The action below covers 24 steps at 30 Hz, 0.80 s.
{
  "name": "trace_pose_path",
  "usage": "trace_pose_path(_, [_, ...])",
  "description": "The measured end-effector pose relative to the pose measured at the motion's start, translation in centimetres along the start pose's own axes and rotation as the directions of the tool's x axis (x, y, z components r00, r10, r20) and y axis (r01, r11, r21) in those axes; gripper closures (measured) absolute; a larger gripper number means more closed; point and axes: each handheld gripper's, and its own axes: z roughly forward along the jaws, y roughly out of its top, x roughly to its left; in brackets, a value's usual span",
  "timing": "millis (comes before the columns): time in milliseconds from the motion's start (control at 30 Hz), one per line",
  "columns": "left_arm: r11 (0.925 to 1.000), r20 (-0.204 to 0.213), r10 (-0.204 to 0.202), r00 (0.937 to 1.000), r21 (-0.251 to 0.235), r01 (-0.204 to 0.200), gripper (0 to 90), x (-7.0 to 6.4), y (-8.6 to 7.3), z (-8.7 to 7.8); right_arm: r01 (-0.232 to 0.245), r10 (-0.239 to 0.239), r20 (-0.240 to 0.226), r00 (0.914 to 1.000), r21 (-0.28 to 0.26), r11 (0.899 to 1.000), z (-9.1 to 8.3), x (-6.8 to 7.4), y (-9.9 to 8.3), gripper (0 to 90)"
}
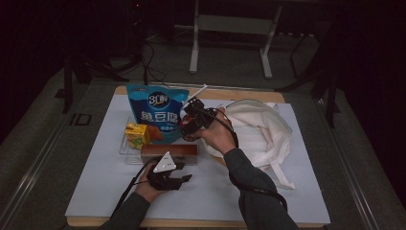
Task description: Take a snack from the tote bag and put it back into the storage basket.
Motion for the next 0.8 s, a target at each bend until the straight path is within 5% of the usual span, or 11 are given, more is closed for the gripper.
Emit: trace_pose_path(800, [1.0,-0.001,0.001,1.0,0.0,-0.001,45.7,0.0,0.0,0.0,-0.034,0.033,0.011,0.9994,0.023,0.999,1.8,0.1,0.2,25.6])
